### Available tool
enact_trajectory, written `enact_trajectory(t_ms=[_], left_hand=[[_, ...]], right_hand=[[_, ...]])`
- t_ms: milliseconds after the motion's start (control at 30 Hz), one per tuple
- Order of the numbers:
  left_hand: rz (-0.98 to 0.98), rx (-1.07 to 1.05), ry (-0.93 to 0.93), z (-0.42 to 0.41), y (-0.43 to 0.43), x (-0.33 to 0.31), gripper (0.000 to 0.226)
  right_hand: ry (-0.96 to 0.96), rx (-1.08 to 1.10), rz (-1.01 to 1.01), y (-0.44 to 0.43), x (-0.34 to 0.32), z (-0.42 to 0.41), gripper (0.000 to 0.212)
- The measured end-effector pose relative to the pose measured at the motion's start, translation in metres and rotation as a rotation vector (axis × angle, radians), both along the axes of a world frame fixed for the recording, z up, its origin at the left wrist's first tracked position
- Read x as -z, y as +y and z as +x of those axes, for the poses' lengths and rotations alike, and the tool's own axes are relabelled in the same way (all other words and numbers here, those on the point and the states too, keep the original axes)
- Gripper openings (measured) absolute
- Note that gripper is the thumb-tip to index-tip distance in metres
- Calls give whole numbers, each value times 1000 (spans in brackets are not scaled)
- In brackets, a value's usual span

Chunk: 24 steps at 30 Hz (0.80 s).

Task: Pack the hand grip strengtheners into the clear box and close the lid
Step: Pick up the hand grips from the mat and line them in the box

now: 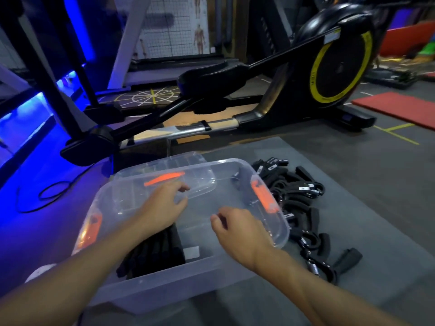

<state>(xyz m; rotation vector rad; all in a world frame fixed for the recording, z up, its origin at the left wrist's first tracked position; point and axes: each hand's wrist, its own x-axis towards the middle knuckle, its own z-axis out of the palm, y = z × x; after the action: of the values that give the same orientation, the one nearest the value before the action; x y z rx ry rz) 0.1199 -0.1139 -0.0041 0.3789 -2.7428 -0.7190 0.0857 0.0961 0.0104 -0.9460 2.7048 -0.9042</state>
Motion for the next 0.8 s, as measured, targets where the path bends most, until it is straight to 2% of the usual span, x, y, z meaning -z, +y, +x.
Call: enact_trajectory(t_ms=[67,133,233,300,400,500,633,800], left_hand=[[7,60,91,-10,33,-22,27],[33,119,151,-24,71,-38,25],[79,228,192,-48,122,-44,21],[83,256,142,-64,150,-37,23],[12,220,7,-82,177,-21,30],[-152,188,-178,-85,190,-6,43],[-205,200,-257,-82,193,6,43],[-199,200,-240,-81,194,5,42]], right_hand=[[-49,84,-266,6,0,-10,31],[-39,218,-424,22,-5,-26,26],[-31,396,-537,65,-4,-58,22],[-50,530,-531,102,12,-83,20],[-155,681,-384,157,57,-108,17],[-275,715,-161,201,106,-114,14],[-286,547,140,225,145,-109,35],[-204,370,379,224,154,-108,42]])
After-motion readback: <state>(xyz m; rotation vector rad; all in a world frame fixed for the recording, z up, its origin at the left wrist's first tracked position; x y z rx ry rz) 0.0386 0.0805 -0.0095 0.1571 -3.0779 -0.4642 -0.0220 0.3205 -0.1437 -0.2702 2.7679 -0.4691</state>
